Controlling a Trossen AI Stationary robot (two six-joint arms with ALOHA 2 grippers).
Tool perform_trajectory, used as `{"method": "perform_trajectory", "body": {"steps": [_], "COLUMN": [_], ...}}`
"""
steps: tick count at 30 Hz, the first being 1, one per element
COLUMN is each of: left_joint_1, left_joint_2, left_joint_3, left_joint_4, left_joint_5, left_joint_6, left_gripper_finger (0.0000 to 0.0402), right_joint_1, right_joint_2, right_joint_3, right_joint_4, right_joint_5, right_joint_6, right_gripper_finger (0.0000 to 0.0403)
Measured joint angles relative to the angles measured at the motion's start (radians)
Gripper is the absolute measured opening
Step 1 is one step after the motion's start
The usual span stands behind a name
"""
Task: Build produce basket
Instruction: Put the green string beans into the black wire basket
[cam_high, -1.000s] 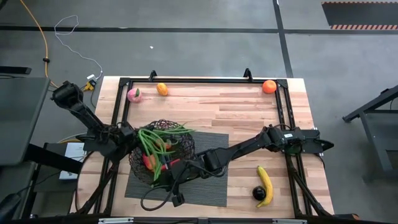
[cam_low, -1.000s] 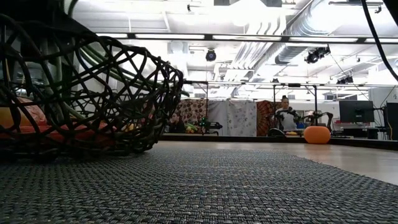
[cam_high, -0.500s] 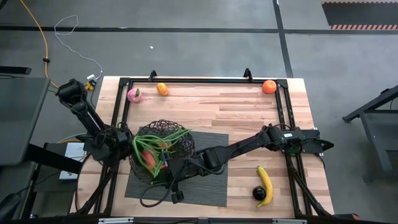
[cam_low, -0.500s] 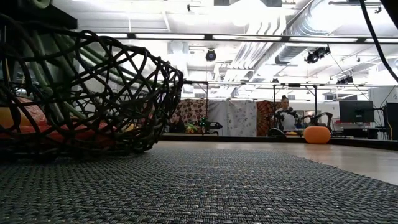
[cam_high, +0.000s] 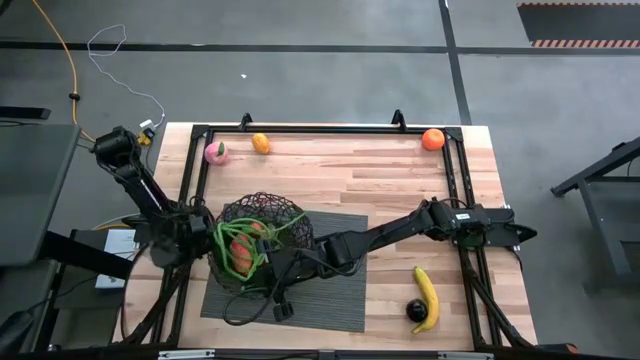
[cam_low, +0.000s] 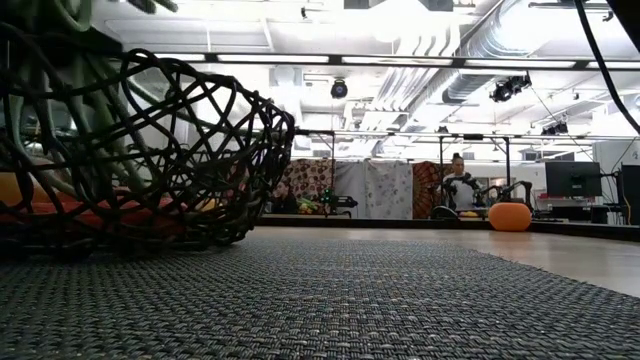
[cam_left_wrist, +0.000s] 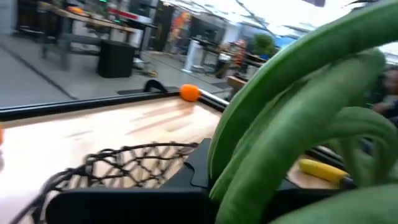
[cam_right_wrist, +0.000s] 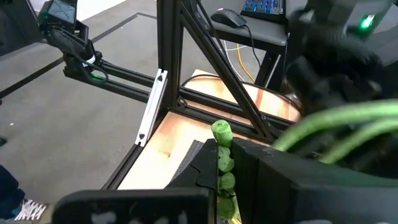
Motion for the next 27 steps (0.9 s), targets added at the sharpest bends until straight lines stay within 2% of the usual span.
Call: {"method": "perform_trajectory", "body": {"steps": [7, 12, 15, 19, 27], "left_joint_1": [0.117, 0.181, 0.212, 0.245, 0.269], "left_joint_2": [0.0, 0.0, 0.0, -0.001, -0.077], "left_joint_3": [0.0, 0.0, 0.0, 0.0, 0.0], "left_joint_4": [-0.201, -0.354, -0.441, -0.505, -0.528], "left_joint_5": [0.01, 0.12, 0.144, 0.199, 0.415], "left_joint_6": [-0.134, -0.279, -0.355, -0.342, -0.206], "left_gripper_finger": [0.0003, 0.0003, 0.0003, 0.0003, 0.0003], "right_joint_1": [0.0, 0.0, -0.001, -0.001, -0.001], "right_joint_2": [0.0, 0.0, 0.0, 0.0, 0.0], "right_joint_3": [0.0, 0.0, 0.0, 0.0, 0.0], "right_joint_4": [0.003, 0.003, 0.003, 0.012, 0.019], "right_joint_5": [0.0, 0.0, 0.001, 0.001, 0.019], "right_joint_6": [0.0, 0.001, 0.015, 0.027, 0.027], "right_gripper_finger": [0.0003, 0.0003, 0.0003, 0.0003, 0.0003]}}
